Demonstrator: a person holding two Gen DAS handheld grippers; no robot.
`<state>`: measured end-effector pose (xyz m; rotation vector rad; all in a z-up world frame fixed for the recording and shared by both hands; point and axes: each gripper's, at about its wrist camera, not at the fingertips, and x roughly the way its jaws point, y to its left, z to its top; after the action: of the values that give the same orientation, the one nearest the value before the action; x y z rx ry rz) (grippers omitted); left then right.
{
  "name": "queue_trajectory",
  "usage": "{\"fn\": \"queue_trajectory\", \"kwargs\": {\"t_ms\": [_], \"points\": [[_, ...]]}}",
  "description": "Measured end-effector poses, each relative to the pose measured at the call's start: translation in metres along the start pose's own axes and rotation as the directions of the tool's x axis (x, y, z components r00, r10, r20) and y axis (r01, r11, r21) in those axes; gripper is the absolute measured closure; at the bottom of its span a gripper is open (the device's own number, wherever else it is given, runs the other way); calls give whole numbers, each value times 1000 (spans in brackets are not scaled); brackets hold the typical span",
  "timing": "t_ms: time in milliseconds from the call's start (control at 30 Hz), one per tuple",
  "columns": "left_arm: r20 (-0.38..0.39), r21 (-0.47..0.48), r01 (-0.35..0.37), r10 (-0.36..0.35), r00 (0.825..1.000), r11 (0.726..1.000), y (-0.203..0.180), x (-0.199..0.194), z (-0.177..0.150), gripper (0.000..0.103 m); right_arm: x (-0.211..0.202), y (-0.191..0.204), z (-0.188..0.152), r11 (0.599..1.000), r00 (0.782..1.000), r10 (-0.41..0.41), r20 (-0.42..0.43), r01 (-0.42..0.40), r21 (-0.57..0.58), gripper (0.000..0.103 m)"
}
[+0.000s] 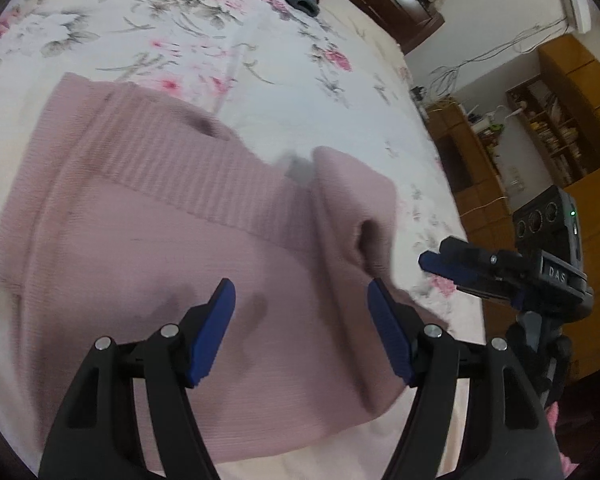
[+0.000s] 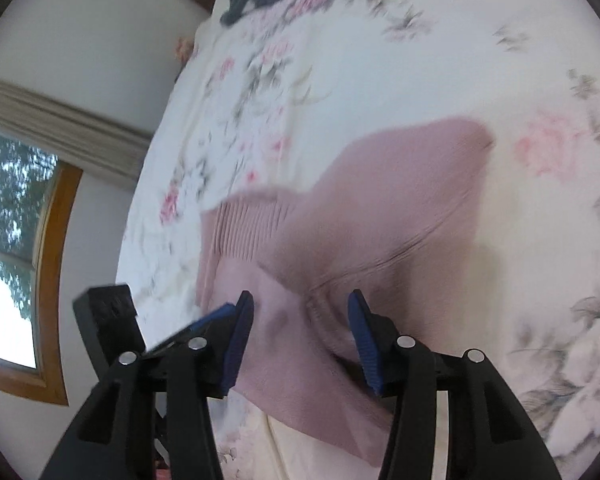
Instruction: Fold small clothes
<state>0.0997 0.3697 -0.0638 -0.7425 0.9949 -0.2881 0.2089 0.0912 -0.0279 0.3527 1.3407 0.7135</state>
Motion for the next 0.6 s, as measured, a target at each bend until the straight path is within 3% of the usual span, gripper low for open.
{"fn": "queue_trajectory", "kwargs": {"t_ms": [100, 167, 267, 467, 600], "points": [[-22, -1, 18, -18, 1000, 1000, -10, 13, 2, 35, -17, -18, 1, 998, 997, -69, 39, 69, 14, 53], [-38, 0, 37, -37, 999, 999, -18, 23, 3, 35, -22, -37, -4, 987, 986, -161, 51, 160, 18, 53], [-48, -8, 62, -63, 997, 998, -26, 34, 5, 34, -24, -71, -17, 973, 973, -225, 43, 222, 62, 52], [-75, -32, 79, -81, 994, 996, -36, 64, 17, 32, -16, -116, -42, 968, 978, -210, 11, 206, 144, 51], [-122, -75, 74, -83, 989, 994, -33, 87, 21, 32, -8, -121, -51, 969, 978, -208, -3, 207, 135, 51]]}}
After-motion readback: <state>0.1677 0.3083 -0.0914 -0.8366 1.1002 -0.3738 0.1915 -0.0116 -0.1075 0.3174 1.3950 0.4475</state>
